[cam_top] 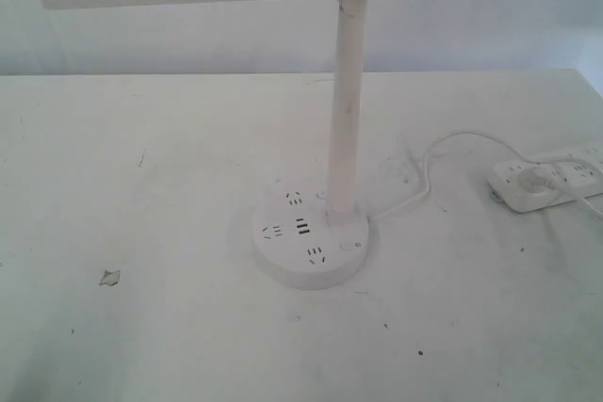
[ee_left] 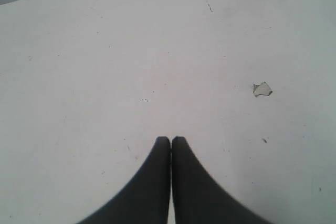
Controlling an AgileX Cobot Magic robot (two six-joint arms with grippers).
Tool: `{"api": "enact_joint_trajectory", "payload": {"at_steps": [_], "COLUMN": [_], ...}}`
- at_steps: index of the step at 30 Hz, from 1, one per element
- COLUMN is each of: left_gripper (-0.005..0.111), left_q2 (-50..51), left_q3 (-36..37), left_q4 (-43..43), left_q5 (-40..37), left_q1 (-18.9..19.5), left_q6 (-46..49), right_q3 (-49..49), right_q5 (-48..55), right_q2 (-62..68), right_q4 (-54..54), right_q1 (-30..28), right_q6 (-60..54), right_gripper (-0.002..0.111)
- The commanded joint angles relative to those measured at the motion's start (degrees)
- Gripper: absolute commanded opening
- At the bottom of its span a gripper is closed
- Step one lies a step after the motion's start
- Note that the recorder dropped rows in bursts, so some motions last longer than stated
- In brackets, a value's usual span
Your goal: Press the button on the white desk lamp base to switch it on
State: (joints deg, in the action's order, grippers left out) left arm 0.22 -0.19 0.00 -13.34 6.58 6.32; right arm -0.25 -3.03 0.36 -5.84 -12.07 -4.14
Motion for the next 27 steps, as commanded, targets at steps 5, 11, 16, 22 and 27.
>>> {"api": "enact_joint_trajectory", "payload": {"at_steps": [5, 11, 16, 22, 27], "left_gripper": [0.0, 0.0, 0.0, 0.0, 0.0], "left_q2": [-0.22, -0.22, -0.22, -0.22, -0.22], "left_q3": [0.19, 0.19, 0.19, 0.19, 0.19], "left_q4": [-0.33, -0.33, -0.33, -0.33, -0.33], "left_q5": [0.06, 0.06, 0.06, 0.06, 0.06], "left_q1": [0.15, 0.15, 0.15, 0.15, 0.15], "left_q6": [-0.06, -0.06, -0.06, -0.06, -0.06], "right_q3": [0.25, 0.25, 0.25, 0.25, 0.25], "right_q5": [-14.02, -14.67, -16.28, -16.92, -22.09], "right_q2": [-0.36, -0.36, -0.36, -0.36, -0.36], "right_q4": [-3.27, -3.27, -3.27, -3.27, -2.78], "right_q1": [0.06, 0.06, 0.06, 0.06, 0.06], "right_q6": [21.31, 25.61, 27.35, 39.29, 48.11], "right_gripper": [0.0, 0.0, 0.0, 0.0, 0.0]}}
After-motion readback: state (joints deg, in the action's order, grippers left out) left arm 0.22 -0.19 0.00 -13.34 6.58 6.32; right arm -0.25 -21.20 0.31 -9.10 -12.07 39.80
